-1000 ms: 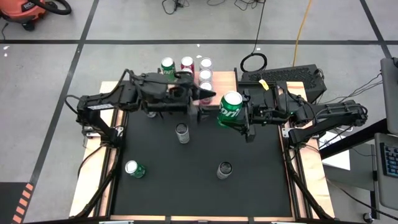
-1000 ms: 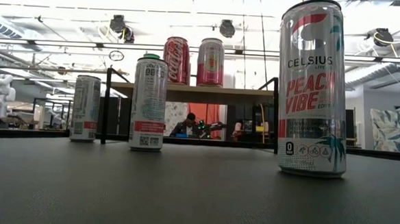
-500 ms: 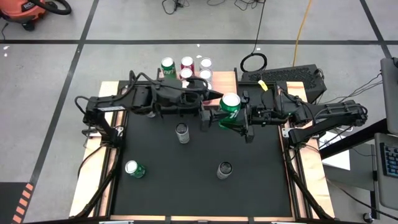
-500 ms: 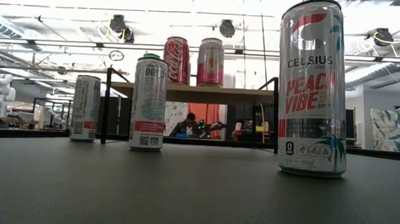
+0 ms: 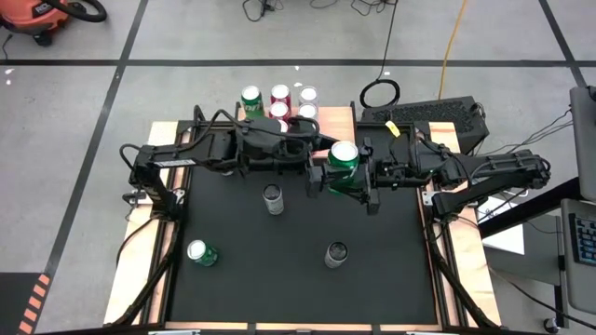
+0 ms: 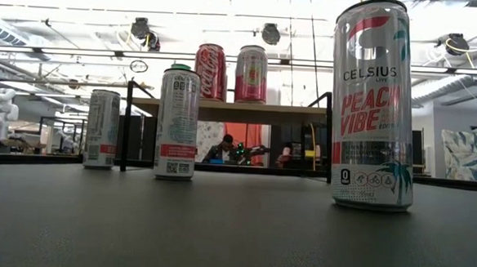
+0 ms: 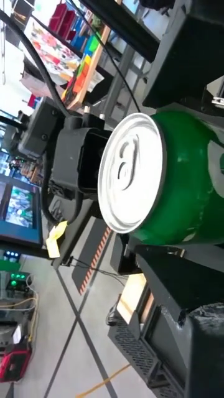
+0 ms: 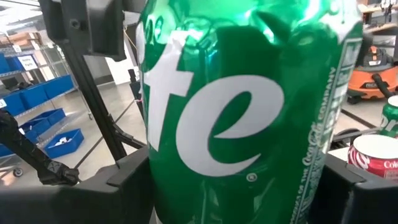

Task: Place canned beverage on shelf
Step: Put the top green soda can on the shelf aligned with the other green soda can

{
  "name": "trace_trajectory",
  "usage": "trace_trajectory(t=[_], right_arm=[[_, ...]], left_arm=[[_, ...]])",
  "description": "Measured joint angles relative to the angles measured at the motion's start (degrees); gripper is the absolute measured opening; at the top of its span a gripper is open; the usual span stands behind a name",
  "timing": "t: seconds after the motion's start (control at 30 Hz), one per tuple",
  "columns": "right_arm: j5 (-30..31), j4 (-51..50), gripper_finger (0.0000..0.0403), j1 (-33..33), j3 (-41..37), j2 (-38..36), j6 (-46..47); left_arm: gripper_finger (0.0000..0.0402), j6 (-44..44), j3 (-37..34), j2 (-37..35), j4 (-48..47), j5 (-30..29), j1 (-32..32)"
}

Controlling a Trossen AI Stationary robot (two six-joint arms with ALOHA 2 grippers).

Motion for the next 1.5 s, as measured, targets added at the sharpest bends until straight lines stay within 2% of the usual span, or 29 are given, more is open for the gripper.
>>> trace_trajectory(t=[0.2,0.83,1.1,1.5], right_arm=[[0.0,-0.28,0.0282,0.0,0.0,0.0,0.82],[0.02,-0.79,0.0282,0.02,0.03,0.59,1.48],[-0.05,-0.96,0.0283,0.02,0.04,0.63,2.87],[-3.22,-1.29,0.0359,0.0,0.09,-0.17,9.76]], left_arm=[[0.0392,0.01,0.0,0.07,-0.52,-0.29,0.0],[0.0289,-0.01,0.0,0.04,-1.1,0.75,0.02],[0.0285,-0.43,0.0,0.04,-0.98,0.76,0.0],[0.0284,-0.01,-0.02,-0.46,0.29,2.55,0.0]])
